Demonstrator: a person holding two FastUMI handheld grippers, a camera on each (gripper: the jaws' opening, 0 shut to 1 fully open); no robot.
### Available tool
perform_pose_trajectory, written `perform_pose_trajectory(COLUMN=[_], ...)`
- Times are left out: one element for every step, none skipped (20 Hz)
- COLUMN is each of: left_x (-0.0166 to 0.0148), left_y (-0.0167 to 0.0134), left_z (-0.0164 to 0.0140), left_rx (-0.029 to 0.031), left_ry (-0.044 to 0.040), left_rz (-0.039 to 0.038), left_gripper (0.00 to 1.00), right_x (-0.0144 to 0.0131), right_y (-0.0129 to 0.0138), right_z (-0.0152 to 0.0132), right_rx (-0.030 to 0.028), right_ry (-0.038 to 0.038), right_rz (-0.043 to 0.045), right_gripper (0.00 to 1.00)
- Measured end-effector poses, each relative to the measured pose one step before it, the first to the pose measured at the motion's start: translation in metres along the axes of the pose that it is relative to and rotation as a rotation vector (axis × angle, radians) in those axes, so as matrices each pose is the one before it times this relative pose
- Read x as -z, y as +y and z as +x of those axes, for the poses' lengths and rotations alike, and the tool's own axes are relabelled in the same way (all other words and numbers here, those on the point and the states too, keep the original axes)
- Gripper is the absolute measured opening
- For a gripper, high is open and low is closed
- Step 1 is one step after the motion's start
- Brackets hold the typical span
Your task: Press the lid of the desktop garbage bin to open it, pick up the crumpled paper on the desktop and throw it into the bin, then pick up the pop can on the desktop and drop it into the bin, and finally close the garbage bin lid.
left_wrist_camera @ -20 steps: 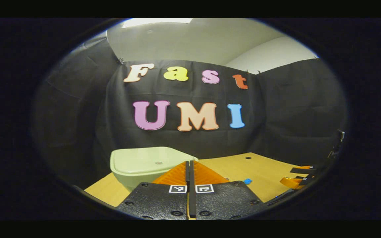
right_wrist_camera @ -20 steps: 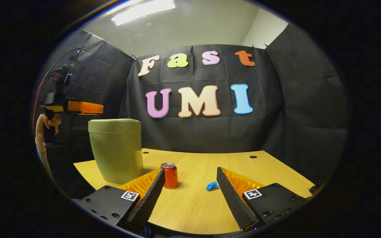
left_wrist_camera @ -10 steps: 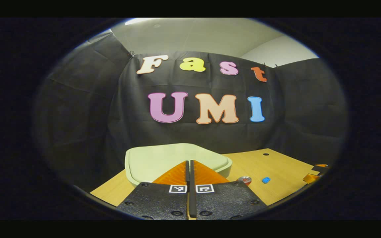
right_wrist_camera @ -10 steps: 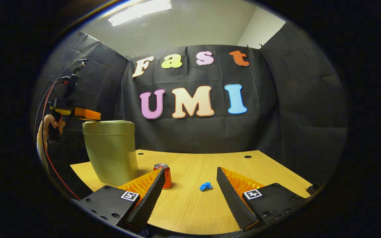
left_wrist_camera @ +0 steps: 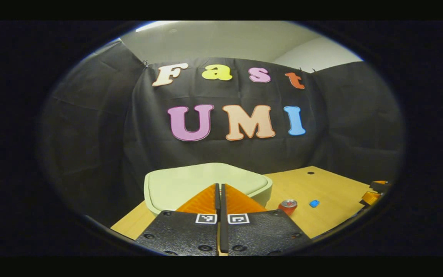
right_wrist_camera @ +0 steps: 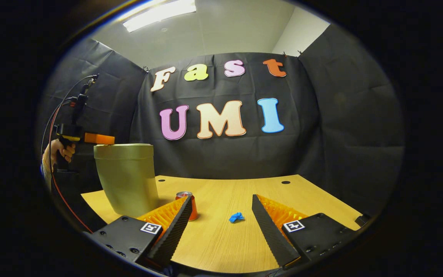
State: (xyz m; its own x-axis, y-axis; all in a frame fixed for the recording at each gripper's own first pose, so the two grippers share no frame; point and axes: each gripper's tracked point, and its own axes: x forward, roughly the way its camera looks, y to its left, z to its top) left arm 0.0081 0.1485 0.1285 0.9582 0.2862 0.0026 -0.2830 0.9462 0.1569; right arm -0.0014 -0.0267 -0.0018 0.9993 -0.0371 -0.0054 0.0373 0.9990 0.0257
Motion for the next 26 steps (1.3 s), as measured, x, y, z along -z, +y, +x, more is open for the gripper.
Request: perform_pose_trajectory(left_x=[-0.00239, -0.00397, -0.00354, -0.00067, 0.00033, 0.00121, -0.00249, 0.00027, -0.00281, -0.00149, -0.00344, -0.0061, -0.00832, -0.00614, -0.00678, -0.00539, -0.00619, -0.00545, -0.00567, -0.00509, -0.00498, -0.00174, -0.00158, -0.00017, 0.00164, 0.00297], left_y=[-0.00002, -0.00013, -0.00189, -0.00107, 0.00045, 0.00154, 0.0003, 0.00297, 0.00274, 0.00292, 0.00369, 0.00266, 0.00149, 0.00097, 0.00085, 0.00131, 0.00108, -0.00019, -0.00095, -0.00226, -0.00472, -0.00539, -0.00538, -0.00717, -0.00712, -0.00567], left_z=[-0.0005, -0.00087, 0.00028, 0.00152, 0.00096, 0.00035, -0.00013, 0.00225, 0.00097, 0.001, 0.0001, -0.00081, -0.00061, -0.00107, -0.00216, -0.00078, -0.00242, -0.00259, -0.00339, -0.00364, -0.00308, -0.00226, -0.00232, -0.00263, -0.0025, -0.00145], left_rx=[-0.0028, 0.00321, 0.0171, 0.01231, 0.00413, 0.00052, -0.00233, -0.01131, -0.00861, -0.01326, -0.01341, -0.01146, -0.00486, -0.00824, -0.0057, -0.00605, -0.00403, -0.00221, -0.00002, 0.00265, 0.01232, 0.01264, 0.01316, 0.02098, 0.01635, 0.01587], left_ry=[-0.0037, -0.01489, -0.01307, -0.01495, 0.00208, -0.00562, -0.00112, 0.00137, -0.00548, 0.00015, -0.00439, -0.01449, -0.01637, -0.01824, -0.01545, -0.01544, -0.01242, -0.01414, -0.01206, -0.0165, -0.01278, -0.00632, -0.00471, -0.00076, 0.00121, 0.00077], left_rz=[-0.00437, -0.00264, -0.00819, -0.00485, -0.01173, -0.01103, -0.00262, -0.00067, 0.00466, 0.00651, 0.00763, 0.00343, 0.00265, 0.00302, 0.00669, 0.00576, 0.00477, 0.00122, -0.00205, -0.00151, -0.00234, -0.00226, -0.00361, -0.00599, -0.00976, -0.01072], left_gripper=[0.0, 0.0, 0.0, 0.0, 0.0, 0.0, 0.0, 0.0, 0.0, 0.0, 0.0, 0.0, 0.0, 0.0, 0.0, 0.0, 0.0, 0.0, 0.0, 0.0, 0.0, 0.0, 0.0, 0.0, 0.0, 0.0], right_x=[0.00075, 0.00087, 0.00038, 0.00047, 0.00165, 0.00057, 0.00014, 0.00011, 0.00067, 0.00028, 0.00064, 0.00064, 0.00058, -0.00078, 0.00071, 0.00018, 0.0008, -0.00069, 0.0005, -0.00063, 0.00019, -0.00079, 0.00071, -0.00046, 0.00056, -0.00072], right_y=[0.00032, 0.00053, -0.00024, 0.00016, -0.00041, -0.00021, 0.001, 0.00089, 0.00034, 0.00078, 0.00044, 0.00109, 0.0006, 0.00009, -0.00013, 0.00069, 0.0002, 0.00051, 0.00011, -0.00002, -0.00044, -0.0002, -0.00064, 0.00066, 0.00074, 0.0011], right_z=[-0.00062, 0.00006, 0.00043, 0.00027, 0.00018, 0.00017, 0.00014, 0.00021, 0.00006, 0.00001, 0.00011, 0.00066, -0.00041, 0.00059, -0.00071, -0.00005, -0.00006, 0.00038, -0.00093, 0.00025, 0.00053, 0.00061, -0.00109, -0.00008, 0.00022, 0.00065], right_rx=[-0.0019, 0.00015, 0.00008, -0.00053, 0.00274, 0.00092, -0.00207, -0.0026, -0.00159, -0.00075, -0.00102, -0.00228, -0.00127, 0.00076, -0.00095, -0.00102, -0.00072, -0.00047, 0.00043, 0.00105, 0.00119, 0.00031, 0.00077, 0.00061, -0.00123, -0.00318], right_ry=[0.0014, 0.00159, 0.0014, 0.00298, 0.00386, 0.00336, 0.00175, 0.00101, 0.00073, 0.00066, 0.0024, 0.0028, 0.00057, -0.00027, 0.00159, 0.00272, 0.00064, -0.00035, 0.00018, 0.00044, -0.00144, -0.00029, 0.00047, 0.00062, 0.00041, 0.00011], right_rz=[-0.00111, -0.00424, -0.00446, -0.00557, -0.00341, -0.00205, -0.00155, -0.00138, -0.00176, -0.00349, -0.00398, -0.00513, -0.00552, -0.00461, -0.00298, -0.00087, 0.00031, 0.00001, -0.00066, -0.00046, 0.00033, 0.00078, 0.00151, 0.00202, 0.00204, 0.00135], right_gripper=[0.99, 0.98, 0.98, 0.98, 0.98, 0.99, 0.99, 0.99, 0.99, 0.99, 0.99, 0.99, 0.99, 0.99, 0.99, 0.99, 0.99, 0.99, 0.99, 0.99, 0.99, 0.99, 0.99, 0.99, 0.99, 0.99])
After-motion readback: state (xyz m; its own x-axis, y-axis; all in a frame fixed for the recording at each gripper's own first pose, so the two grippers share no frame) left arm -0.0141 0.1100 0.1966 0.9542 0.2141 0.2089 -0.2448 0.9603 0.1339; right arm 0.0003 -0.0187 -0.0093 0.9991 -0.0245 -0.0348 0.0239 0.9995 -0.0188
